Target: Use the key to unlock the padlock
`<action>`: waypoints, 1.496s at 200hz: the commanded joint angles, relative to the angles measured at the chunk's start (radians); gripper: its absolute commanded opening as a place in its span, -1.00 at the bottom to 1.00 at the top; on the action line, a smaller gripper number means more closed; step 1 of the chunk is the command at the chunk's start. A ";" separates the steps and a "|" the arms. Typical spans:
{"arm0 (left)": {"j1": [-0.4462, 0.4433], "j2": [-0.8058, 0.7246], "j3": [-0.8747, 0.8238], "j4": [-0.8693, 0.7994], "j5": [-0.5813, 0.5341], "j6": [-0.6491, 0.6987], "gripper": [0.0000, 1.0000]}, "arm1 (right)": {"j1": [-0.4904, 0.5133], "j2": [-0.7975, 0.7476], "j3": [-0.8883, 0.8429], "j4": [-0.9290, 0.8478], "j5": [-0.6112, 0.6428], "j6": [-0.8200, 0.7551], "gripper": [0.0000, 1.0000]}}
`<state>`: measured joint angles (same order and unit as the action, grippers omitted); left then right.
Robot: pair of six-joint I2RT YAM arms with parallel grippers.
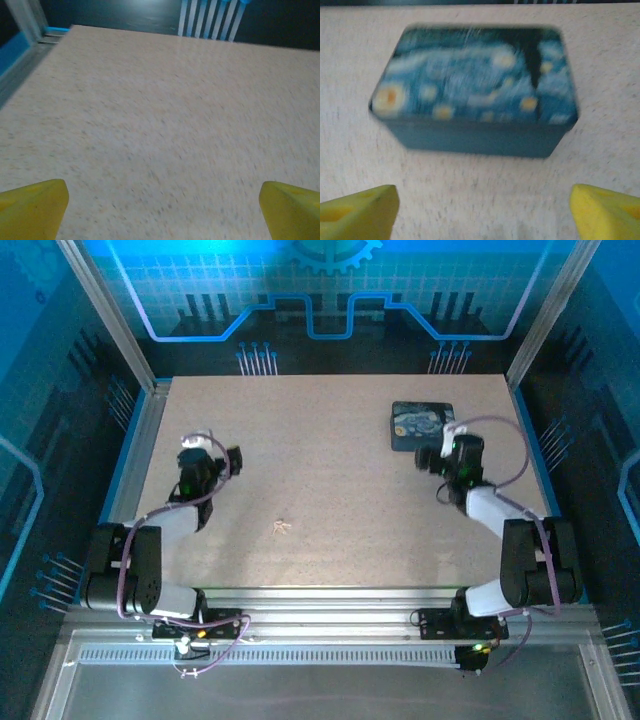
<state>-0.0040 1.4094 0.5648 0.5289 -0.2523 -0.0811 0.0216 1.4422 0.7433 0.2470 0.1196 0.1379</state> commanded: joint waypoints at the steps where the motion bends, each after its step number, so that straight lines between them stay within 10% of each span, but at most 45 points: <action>1: 0.020 -0.002 0.154 -0.372 -0.117 -0.146 0.98 | -0.011 0.007 0.168 -0.343 -0.022 0.164 0.69; 79: -0.141 -0.055 0.368 -0.762 -0.117 -0.277 0.98 | -0.167 0.303 0.548 -0.595 -0.159 0.176 0.72; 177: -0.275 -0.131 0.387 -0.847 -0.032 -0.205 0.98 | -0.194 0.609 0.754 -0.591 -0.391 0.022 0.49; 299: -0.275 -0.151 0.385 -0.866 -0.094 -0.190 0.98 | 0.282 0.434 0.642 -0.662 -0.640 -0.070 0.53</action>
<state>-0.2752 1.2945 0.9195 -0.3096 -0.3153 -0.2855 0.2848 1.9167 1.3735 -0.4179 -0.4953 0.0326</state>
